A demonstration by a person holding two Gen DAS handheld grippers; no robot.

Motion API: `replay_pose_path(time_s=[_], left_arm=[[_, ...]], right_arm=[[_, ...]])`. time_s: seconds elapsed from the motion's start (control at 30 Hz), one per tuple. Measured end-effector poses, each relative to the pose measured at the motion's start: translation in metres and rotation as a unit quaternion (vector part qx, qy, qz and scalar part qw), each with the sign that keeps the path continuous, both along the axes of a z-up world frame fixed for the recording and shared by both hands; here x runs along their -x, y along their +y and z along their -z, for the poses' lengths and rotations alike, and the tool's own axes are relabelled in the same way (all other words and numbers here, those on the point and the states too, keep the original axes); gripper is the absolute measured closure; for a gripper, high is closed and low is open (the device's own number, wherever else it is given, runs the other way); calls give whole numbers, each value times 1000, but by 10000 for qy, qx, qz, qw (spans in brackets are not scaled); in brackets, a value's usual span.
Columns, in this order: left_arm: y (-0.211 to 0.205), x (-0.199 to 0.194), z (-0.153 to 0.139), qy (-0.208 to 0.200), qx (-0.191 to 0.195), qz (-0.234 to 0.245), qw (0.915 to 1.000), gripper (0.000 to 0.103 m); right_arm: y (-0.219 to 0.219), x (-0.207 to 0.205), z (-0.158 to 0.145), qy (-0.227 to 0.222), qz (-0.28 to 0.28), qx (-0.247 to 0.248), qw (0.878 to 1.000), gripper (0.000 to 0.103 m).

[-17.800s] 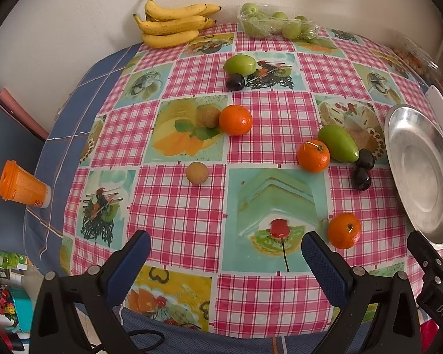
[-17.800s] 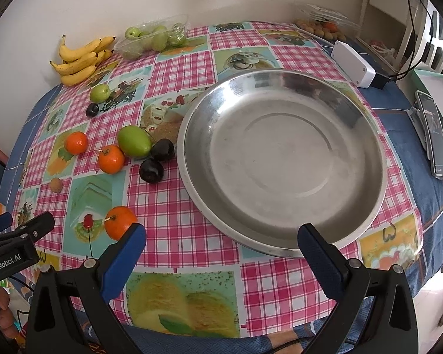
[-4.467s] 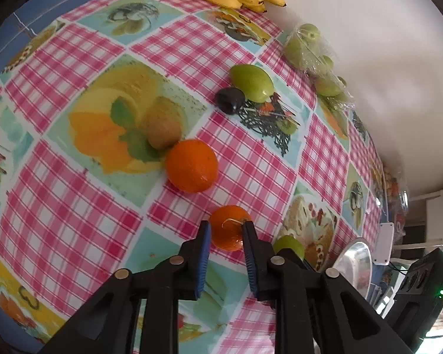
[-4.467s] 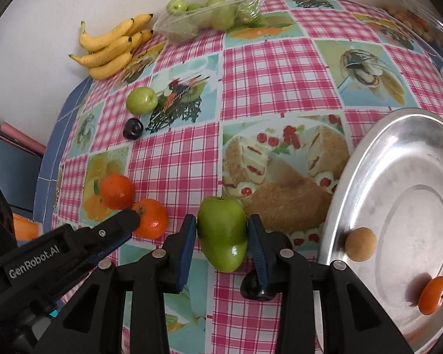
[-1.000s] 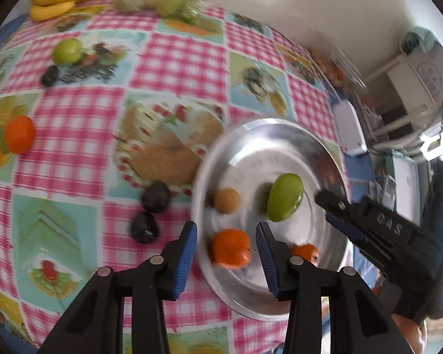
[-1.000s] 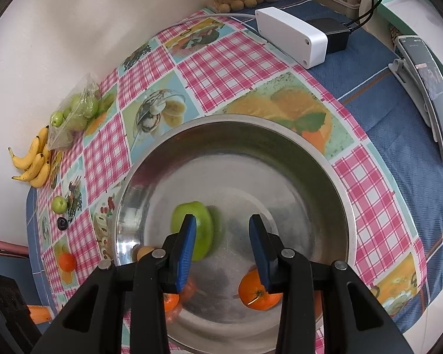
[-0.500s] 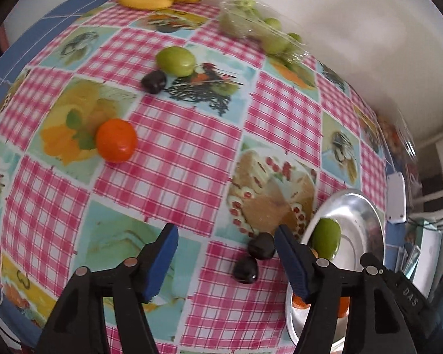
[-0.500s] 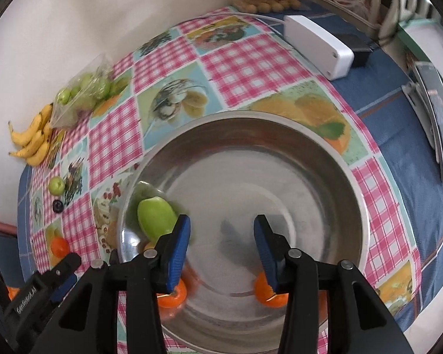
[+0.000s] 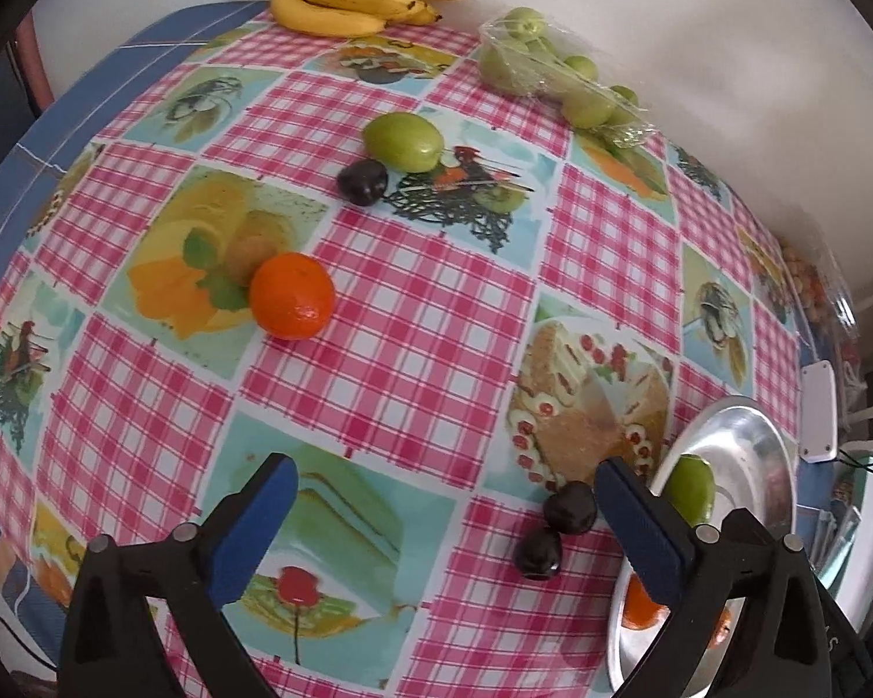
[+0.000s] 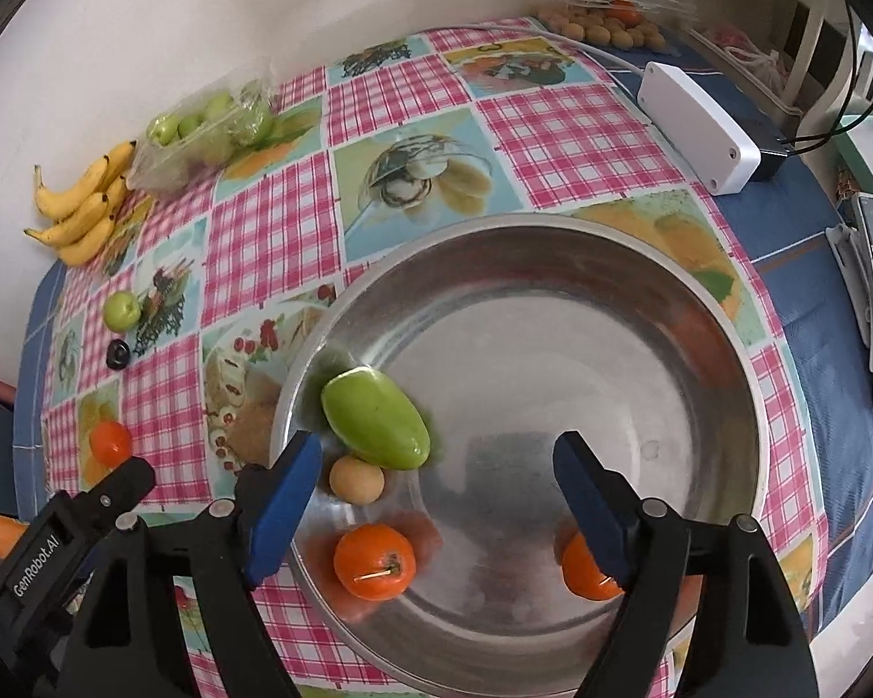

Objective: Organize fruits
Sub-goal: 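Lift both open tools away from the bowl, then move both open tools toward the dark plums on the tablecloth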

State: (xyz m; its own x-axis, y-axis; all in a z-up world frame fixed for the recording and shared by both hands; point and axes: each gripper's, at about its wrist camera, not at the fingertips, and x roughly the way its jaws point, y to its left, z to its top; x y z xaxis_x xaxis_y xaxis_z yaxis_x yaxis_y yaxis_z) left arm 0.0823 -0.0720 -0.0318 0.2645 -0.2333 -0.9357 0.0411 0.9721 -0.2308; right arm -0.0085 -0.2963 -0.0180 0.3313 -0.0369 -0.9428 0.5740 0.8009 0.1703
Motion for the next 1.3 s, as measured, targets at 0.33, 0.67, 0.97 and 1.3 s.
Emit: replay_pose_path(time_s=[0.33,0.67,0.97,1.3], left_arm=[[3,1,2,-42,-284,-89,9995,0],[1,2,4,-22,-355,22,9994,0],[-1,1,-5,-383,-419,193,9982,0],[10,-4,-8,-487,-310,203,9981,0]], right_arm=[[0,0,3,21,-12,114,9999,2],[-1,1,3,33,10,231,9997,2],[3,1,-7,-355,-77,293,9989,1],[22,-10,-4,-337,-359,42,9988,1]])
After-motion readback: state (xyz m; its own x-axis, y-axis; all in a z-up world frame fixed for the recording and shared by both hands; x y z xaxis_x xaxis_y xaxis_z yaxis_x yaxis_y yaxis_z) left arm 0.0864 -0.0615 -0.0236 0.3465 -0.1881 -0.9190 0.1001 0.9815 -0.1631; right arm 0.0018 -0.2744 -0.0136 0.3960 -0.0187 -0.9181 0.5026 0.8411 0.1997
